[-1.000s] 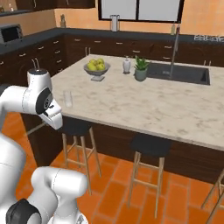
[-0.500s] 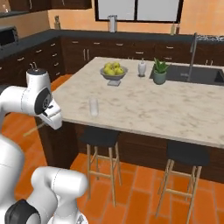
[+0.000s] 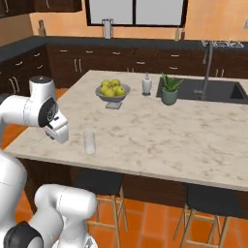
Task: Take a straw from the drawer in front and place it inside the glass cup on the dining counter.
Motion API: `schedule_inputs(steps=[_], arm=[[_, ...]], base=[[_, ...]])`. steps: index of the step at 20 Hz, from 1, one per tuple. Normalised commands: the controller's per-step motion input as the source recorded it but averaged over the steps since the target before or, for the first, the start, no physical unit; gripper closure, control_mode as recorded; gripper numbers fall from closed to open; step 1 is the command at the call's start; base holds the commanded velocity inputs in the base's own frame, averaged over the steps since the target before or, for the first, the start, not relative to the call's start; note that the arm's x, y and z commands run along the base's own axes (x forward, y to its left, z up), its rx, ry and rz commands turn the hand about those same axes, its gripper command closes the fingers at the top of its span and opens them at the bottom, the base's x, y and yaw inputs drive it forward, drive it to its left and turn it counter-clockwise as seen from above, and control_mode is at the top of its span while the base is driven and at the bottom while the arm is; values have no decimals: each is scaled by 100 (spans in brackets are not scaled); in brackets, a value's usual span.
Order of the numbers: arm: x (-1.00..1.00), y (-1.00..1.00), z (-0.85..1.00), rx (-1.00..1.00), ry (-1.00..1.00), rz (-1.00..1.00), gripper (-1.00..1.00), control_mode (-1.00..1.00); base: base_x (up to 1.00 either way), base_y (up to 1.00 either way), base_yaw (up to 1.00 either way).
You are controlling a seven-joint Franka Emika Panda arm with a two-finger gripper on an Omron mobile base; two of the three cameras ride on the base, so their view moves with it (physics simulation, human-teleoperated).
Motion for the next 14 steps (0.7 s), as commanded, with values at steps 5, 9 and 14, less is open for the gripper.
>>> schedule_inputs(steps=[5, 9, 14], arm=[[0, 0, 0, 0, 0, 0, 100, 100], [0, 0, 0, 0, 0, 0, 100, 100], [-3, 3, 47, -1, -31, 16, 100, -100]], base=[[91, 26, -13], [73, 44, -7], [0, 0, 0]])
